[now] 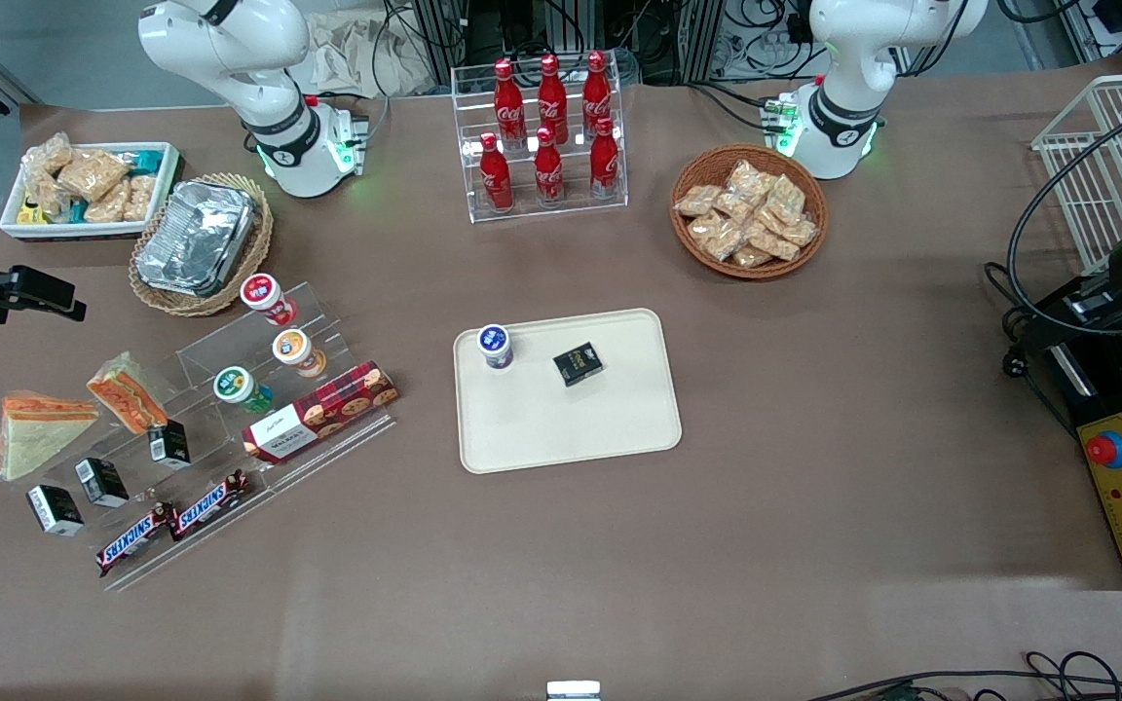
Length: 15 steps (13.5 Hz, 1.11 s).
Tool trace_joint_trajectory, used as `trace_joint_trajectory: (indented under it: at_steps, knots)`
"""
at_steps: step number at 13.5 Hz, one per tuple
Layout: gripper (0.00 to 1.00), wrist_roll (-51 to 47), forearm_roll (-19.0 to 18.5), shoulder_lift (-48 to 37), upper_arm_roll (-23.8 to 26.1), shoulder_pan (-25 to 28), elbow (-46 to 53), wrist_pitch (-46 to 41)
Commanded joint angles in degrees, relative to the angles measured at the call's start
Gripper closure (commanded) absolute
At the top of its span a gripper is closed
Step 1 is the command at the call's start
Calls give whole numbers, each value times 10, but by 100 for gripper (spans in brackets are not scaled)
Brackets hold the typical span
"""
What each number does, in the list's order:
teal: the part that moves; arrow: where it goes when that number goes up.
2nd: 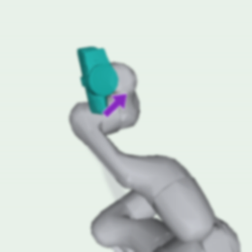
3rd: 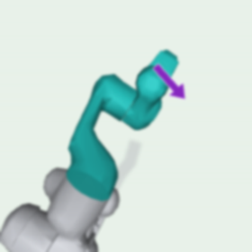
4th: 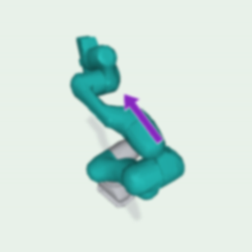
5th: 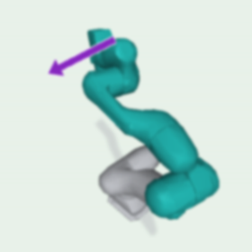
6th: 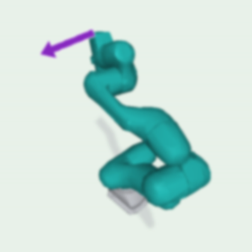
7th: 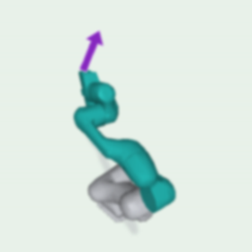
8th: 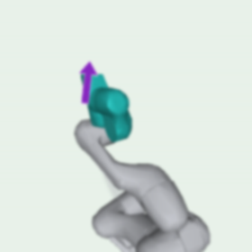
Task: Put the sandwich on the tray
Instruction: 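Move the right gripper down over the wrapped sandwich in the acrylic rack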
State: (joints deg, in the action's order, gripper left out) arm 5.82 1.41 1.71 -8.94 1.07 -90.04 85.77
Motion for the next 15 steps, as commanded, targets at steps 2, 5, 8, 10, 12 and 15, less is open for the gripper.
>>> trace_joint_trajectory:
  at_steps: [2, 5, 8, 10, 12, 15]
  knots:
    - [1, -7, -4, 0, 0, 2, 3, -6]
    - [1, -9, -4, 2, 1, 2, 3, -3]
    - [1, -8, -8, 3, 1, 2, 3, -1]
    - [1, -8, -11, 6, -2, -5, 3, 1]
    - [1, -10, -11, 7, -9, -9, 4, 12]
    - [1, -33, -28, 20, -21, -39, 3, 31]
